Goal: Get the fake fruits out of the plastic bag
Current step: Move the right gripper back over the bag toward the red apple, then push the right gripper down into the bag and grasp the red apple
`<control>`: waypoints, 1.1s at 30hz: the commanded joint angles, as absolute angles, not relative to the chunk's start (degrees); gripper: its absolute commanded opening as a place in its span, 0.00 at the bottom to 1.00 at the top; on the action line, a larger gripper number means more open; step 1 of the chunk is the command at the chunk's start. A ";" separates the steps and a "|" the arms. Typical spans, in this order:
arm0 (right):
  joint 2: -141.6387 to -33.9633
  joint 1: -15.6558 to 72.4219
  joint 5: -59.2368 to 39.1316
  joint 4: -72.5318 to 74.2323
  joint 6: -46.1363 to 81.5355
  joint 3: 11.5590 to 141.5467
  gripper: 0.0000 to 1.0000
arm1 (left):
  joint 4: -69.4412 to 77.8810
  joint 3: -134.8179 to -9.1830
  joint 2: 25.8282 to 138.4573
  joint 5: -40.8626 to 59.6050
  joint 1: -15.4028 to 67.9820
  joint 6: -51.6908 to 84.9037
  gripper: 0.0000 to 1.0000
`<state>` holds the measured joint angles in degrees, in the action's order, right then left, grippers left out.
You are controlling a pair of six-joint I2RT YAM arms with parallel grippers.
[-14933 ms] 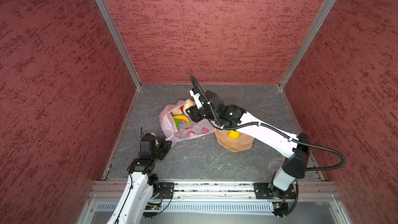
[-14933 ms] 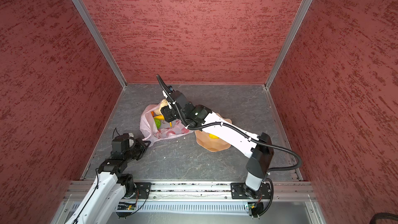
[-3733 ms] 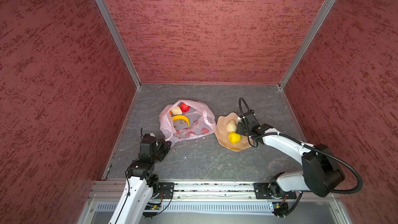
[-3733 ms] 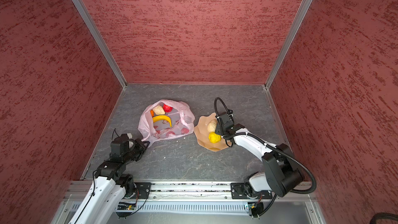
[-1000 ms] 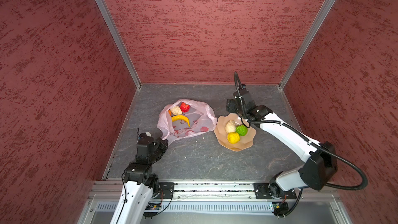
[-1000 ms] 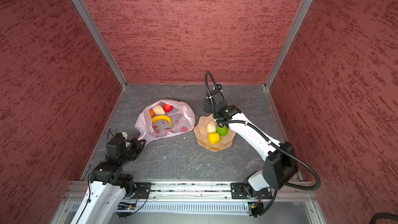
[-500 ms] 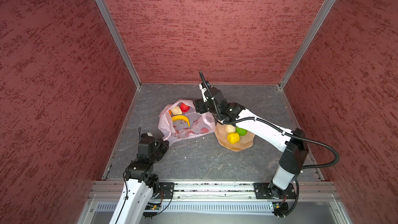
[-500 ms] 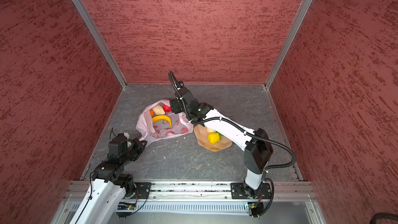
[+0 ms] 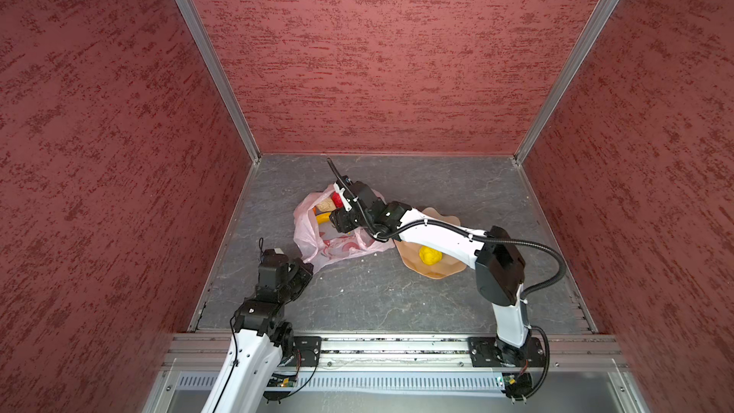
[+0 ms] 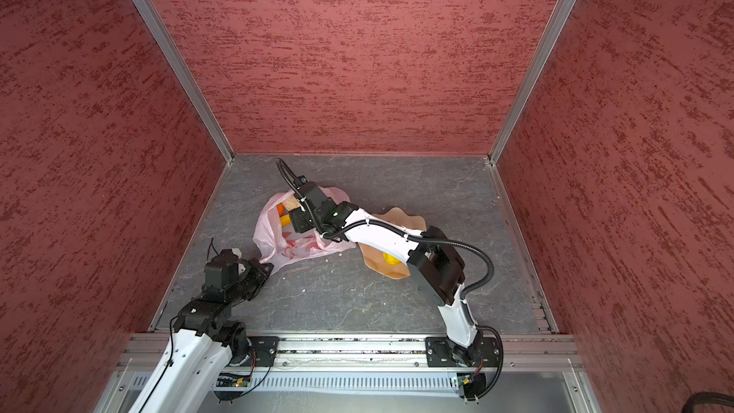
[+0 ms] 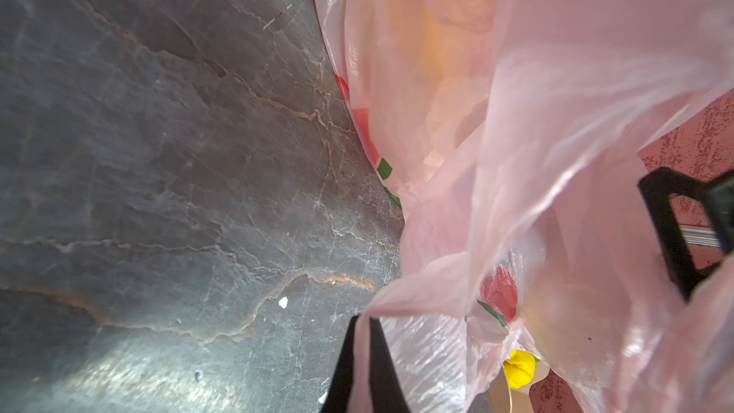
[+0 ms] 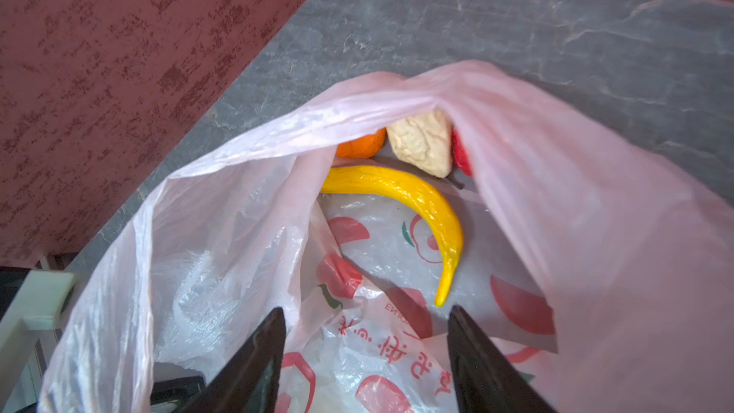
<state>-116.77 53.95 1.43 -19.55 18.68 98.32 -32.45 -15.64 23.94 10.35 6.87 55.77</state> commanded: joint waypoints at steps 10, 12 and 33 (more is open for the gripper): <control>-124.63 54.37 0.19 -23.50 19.41 108.00 0.63 | -31.20 -14.52 23.29 10.43 7.69 56.51 0.00; -126.10 54.32 1.37 -24.69 19.68 109.63 0.63 | -31.17 -14.42 23.05 10.50 7.74 56.60 0.00; -139.75 53.10 16.81 -25.47 30.67 123.05 0.74 | -29.80 -13.10 22.49 12.35 7.91 57.81 0.00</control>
<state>-138.41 53.82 12.56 -28.36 26.74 121.14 -31.38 -13.91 22.48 11.66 7.68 57.23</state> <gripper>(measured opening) 0.738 0.048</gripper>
